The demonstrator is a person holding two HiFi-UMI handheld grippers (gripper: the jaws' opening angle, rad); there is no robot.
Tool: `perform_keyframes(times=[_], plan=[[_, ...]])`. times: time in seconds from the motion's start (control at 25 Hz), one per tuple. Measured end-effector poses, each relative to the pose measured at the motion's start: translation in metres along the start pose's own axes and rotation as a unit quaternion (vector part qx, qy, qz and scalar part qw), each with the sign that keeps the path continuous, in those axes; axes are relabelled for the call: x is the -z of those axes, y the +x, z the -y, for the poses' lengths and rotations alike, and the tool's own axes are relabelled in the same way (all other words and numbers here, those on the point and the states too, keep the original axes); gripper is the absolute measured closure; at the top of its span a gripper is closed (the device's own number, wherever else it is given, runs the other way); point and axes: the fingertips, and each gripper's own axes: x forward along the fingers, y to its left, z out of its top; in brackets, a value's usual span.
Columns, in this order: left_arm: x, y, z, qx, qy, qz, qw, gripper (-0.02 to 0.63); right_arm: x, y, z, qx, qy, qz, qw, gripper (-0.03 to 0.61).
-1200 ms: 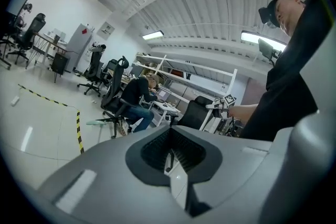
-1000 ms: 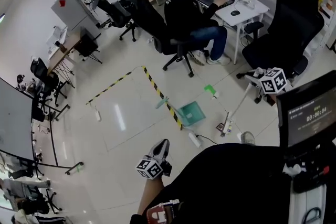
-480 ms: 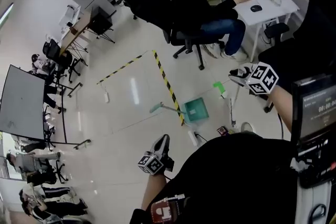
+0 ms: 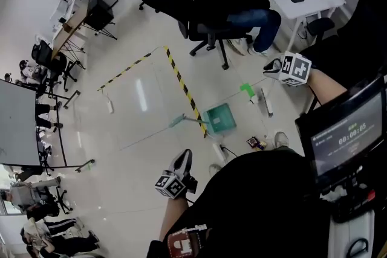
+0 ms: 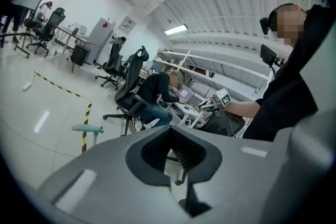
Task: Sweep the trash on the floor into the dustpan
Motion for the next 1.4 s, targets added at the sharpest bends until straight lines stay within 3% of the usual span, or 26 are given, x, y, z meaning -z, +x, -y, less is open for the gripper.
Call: perform_keyframes(times=[0.2, 0.56, 0.92, 1.16, 1.4], plan=[[-0.017, -0.019, -0.028, 0.011, -0.004, 0.013, 0.9998, 0.618, -0.006, 0.043, 0.008, 0.013, -0.016, -0.063, 0.998, 0.532], [0.029, -0.044, -0.041, -0.028, -0.052, 0.007, 0.9982, 0.618, 0.008, 0.130, -0.022, -0.038, -0.086, -0.112, 0.989, 0.534], [0.035, -0.076, -0.055, -0.073, -0.069, 0.013, 0.9949, 0.618, -0.051, 0.202, -0.061, -0.088, -0.093, -0.032, 0.991, 0.534], [0.043, -0.085, -0.061, -0.079, -0.064, 0.024, 0.9945, 0.618, -0.100, 0.228, -0.090, -0.111, -0.104, 0.016, 0.988, 0.534], [0.042, -0.094, -0.063, -0.085, -0.063, 0.030, 0.9939, 0.618, -0.162, 0.233, -0.110, -0.123, -0.082, 0.091, 0.985, 0.534]])
